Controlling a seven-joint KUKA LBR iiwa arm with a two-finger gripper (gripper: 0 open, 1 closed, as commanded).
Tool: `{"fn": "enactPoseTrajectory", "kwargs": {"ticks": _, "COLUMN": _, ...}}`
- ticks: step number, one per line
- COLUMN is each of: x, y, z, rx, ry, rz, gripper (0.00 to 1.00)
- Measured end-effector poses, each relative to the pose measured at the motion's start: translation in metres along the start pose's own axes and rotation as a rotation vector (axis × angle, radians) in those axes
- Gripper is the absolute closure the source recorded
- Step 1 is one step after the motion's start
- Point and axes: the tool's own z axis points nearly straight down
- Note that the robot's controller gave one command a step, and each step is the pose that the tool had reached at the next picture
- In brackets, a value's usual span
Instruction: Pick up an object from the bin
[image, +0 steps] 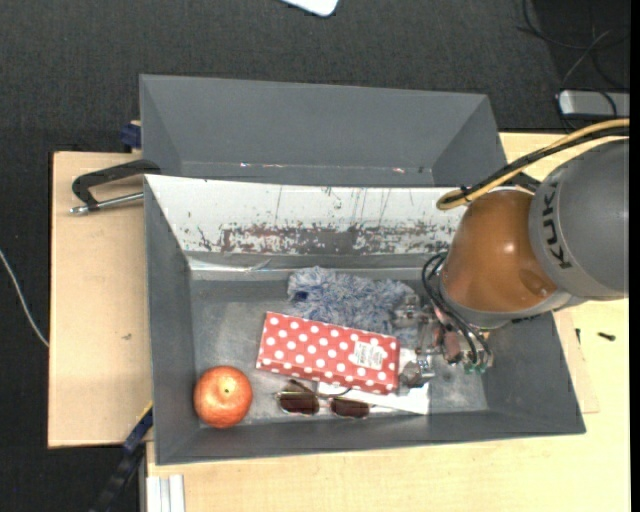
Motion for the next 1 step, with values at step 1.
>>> {"fn": "enactPoseTrajectory", "kwargs": {"ticks": 1, "x": -0.0076, "y": 0.02, "z": 0.0005, "rx": 0.005, "ry": 0.007, "rz": 0.154, "gripper": 0.0}}
